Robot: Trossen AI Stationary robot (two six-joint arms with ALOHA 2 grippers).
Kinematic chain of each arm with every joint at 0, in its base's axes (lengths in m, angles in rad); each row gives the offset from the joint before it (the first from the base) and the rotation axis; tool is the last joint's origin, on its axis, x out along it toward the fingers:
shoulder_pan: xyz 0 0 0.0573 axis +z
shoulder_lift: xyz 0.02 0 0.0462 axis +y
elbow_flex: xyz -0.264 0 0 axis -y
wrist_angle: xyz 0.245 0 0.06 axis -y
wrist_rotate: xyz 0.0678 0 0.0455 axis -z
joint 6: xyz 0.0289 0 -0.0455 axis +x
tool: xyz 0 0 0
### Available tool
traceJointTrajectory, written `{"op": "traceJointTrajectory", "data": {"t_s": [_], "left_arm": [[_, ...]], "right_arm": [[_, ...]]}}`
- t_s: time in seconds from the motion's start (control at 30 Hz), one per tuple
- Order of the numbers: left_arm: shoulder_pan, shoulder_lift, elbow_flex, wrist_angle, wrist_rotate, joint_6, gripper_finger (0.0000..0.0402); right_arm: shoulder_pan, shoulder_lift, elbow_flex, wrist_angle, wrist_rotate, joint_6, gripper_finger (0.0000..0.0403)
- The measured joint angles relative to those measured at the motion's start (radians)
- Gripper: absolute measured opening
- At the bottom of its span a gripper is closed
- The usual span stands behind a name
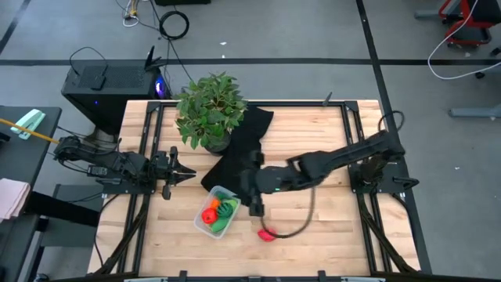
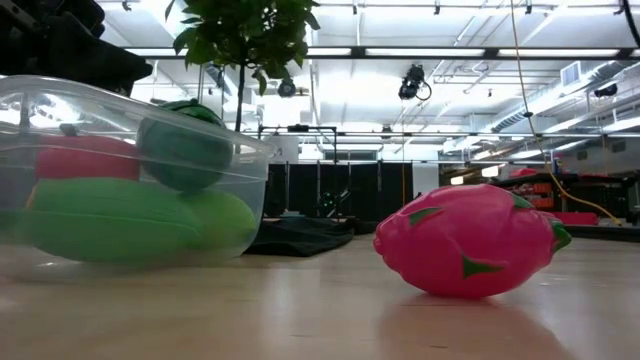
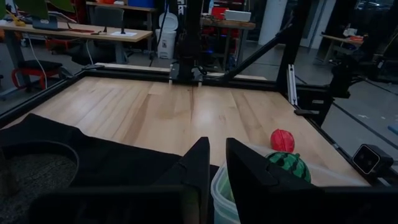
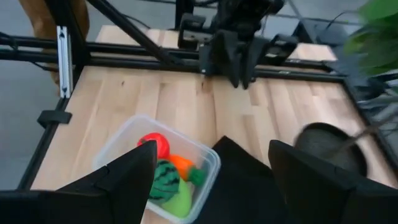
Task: Pick and placing Produce into tupperware
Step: Put the red dragon fruit into the transparent bin
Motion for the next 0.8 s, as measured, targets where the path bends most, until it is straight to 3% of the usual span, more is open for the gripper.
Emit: {"op": "traceJointTrajectory", "data": {"t_s": [0.17,0.47,0.8], "left_arm": [[0.0,0.0,0.0,0.0,0.0,0.0,0.0062],[0.0,0.0,0.0,-0.001,0.0,0.0,0.0057],[0.0,0.0,0.0,0.008,0.0,0.0,0.0057]], "right_arm": [[0.058,-0.111,-0.054,-0.031,0.062,0.002,0.0313],[0.205,-0.275,-0.204,-0.034,0.079,0.074,0.0312],[0.306,-0.303,-0.384,-0.04,0.085,0.107,0.0312]]}}
